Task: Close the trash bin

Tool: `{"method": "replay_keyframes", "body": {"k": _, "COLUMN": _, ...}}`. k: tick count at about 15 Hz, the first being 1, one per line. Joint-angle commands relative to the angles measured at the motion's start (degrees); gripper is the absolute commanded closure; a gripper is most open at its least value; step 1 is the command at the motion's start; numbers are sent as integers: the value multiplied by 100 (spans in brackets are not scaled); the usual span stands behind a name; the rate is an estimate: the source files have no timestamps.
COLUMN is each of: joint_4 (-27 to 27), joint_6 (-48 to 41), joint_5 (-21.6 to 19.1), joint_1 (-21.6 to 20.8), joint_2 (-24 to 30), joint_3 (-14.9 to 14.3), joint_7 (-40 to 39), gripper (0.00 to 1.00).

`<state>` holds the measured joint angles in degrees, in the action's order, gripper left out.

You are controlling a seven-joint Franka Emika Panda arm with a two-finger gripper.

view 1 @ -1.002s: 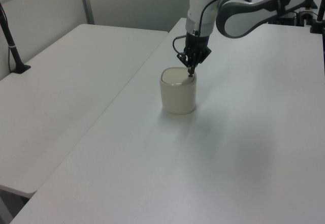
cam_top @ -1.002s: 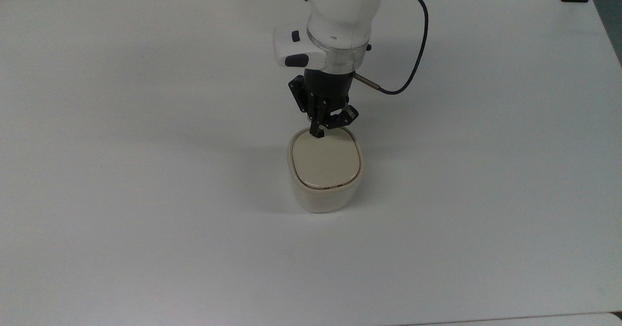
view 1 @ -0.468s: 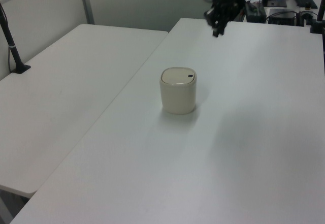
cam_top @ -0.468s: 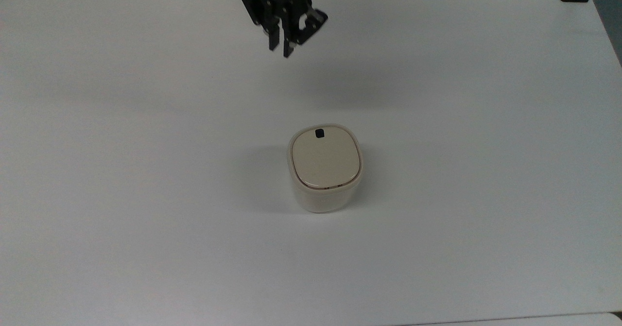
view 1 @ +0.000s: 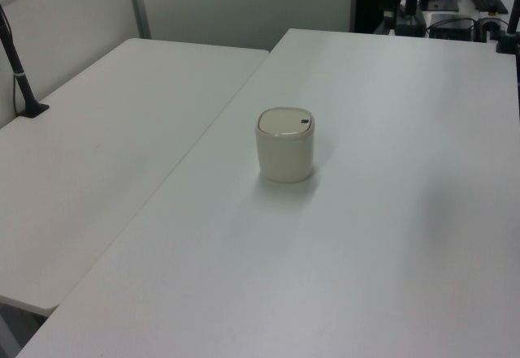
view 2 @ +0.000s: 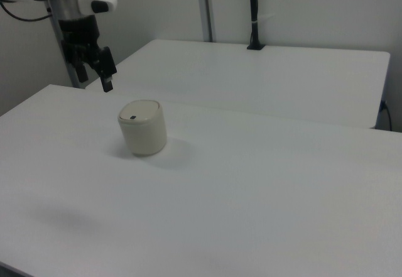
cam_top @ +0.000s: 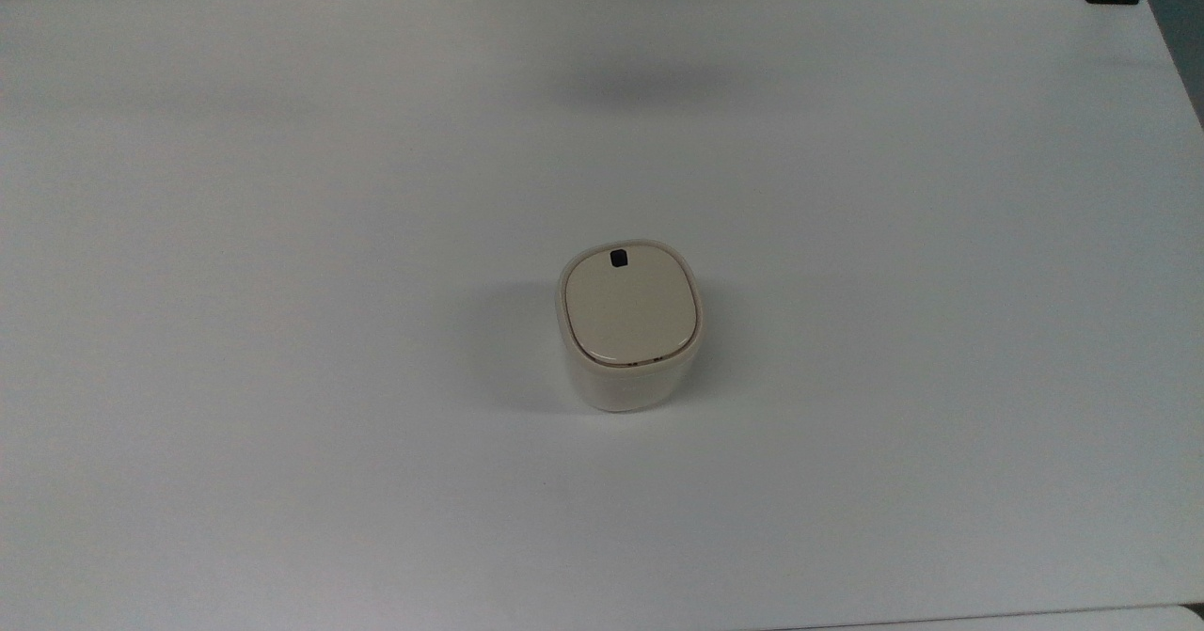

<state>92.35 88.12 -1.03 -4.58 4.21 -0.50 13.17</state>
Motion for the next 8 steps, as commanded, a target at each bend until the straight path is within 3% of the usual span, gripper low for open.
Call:
{"method": "replay_keyframes", "body": {"k": 1, "joint_4": 310, "joint_6": 414, "joint_5": -117, "joint_1": 281, "joint_2": 125, "joint_3": -38, "joint_7": -1412, "gripper": 0}}
{"method": "replay_keyframes", "body": {"k": 8, "joint_4": 204, "joint_6": 856, "joint_5": -11, "joint_1": 282, "joint_2": -131, "joint_3": -12, "joint_7": -1405, "gripper": 0}}
